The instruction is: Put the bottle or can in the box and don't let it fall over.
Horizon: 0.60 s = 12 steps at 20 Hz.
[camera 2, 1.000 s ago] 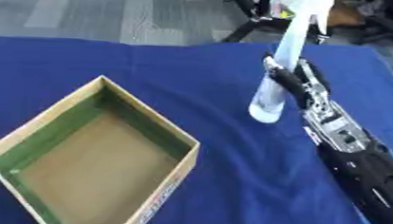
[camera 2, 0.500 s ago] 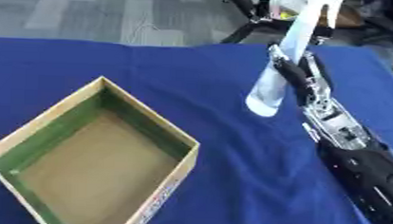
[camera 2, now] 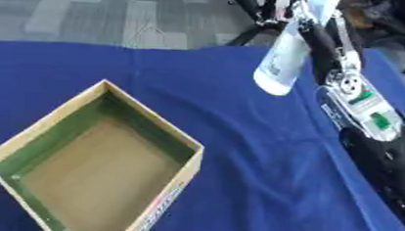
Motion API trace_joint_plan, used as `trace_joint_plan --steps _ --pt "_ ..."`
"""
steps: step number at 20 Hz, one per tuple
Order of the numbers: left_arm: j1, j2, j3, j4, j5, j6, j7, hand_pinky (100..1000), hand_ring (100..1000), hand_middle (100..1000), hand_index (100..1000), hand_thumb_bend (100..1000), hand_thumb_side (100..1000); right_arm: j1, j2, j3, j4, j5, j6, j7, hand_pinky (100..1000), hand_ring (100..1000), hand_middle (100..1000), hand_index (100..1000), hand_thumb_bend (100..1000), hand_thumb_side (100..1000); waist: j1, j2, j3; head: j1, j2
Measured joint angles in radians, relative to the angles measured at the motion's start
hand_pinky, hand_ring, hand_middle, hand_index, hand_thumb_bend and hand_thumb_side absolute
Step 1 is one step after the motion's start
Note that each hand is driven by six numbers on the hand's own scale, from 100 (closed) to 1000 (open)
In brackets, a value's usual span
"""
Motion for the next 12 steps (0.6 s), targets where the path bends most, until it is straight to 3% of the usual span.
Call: trace_joint_plan --steps 7,12 --pt "0.022 0.002 0.0 0.0 0.0 0.001 0.008 943 1000 1000 722 480 588 -0.059 -0.015 0.016 -0.146 -0.022 0.066 -0.005 741 367 459 171 100 470 -0.002 -0.046 -0.022 0.007 0.028" --pt "0.044 0.011 0.007 0.0 -0.001 -0.001 0.02 943 1000 1000 722 483 585 -0.097 0.027 0.044 -0.215 -0.023 0.122 0.0 764 374 462 171 100 470 -0.003 -0.063 -0.028 0.008 0.05"
